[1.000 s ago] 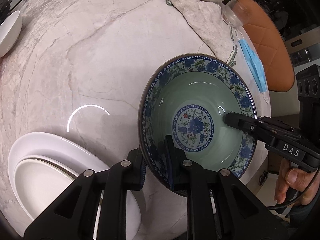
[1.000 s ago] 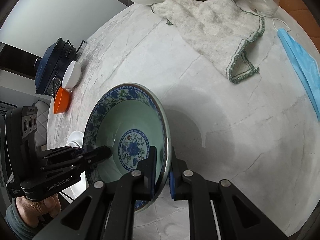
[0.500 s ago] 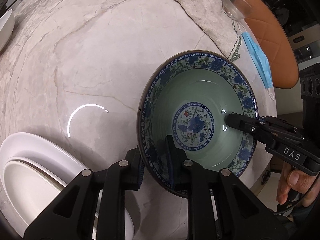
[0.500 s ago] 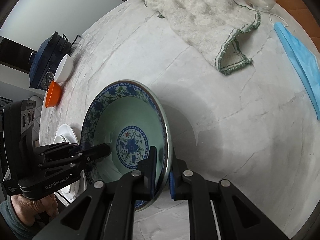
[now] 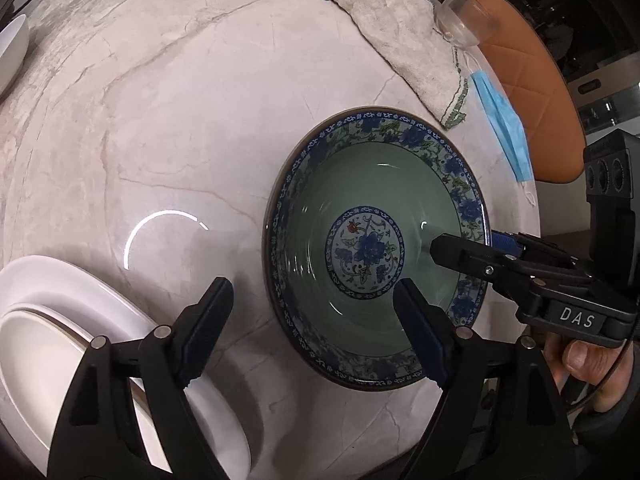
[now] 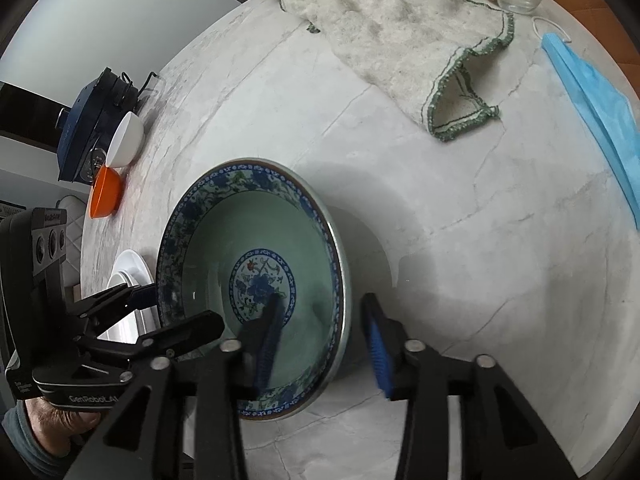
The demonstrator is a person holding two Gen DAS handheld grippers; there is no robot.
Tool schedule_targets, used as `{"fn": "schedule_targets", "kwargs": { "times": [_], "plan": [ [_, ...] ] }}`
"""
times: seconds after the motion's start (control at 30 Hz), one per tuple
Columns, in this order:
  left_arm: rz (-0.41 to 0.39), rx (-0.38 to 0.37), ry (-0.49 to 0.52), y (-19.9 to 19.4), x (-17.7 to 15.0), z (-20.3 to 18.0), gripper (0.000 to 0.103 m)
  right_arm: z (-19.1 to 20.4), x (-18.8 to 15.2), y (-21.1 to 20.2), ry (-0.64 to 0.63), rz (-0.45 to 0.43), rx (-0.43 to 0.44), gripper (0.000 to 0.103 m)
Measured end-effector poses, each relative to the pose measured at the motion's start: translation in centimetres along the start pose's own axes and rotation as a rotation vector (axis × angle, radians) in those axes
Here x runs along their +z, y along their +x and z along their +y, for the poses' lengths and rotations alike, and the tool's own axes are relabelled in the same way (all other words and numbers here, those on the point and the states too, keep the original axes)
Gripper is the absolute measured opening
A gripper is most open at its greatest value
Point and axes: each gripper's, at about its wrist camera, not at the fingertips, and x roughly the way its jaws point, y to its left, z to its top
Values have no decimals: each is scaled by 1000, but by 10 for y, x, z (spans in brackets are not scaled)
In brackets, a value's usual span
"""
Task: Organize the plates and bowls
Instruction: 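Carry the patterned bowl with both tools beside the plate stack, set it down, open both, then move both tools to the orange bowl beside the small white bowl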
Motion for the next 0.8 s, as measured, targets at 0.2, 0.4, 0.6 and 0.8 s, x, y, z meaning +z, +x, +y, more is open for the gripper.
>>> {"fn": "schedule_targets", "kwargs": {
  "times": [0.2,0.4,0.6,0.8],
  "plan": [
    [-31,-11,-11,-20,1,0,82,2,2,-8,-7,-28,-6,60],
    [-125,-46,-72,-66,1,25,82,0,4,-26,-5,-66,-54,65],
    [-257,-62,-289,-137,-9,130,82,36,36,-43,-111,-132,-85,66],
    [-342,104,-377,-210,-4,268,82,139,96,-39,-331,-166,-9,66]
  ]
}}
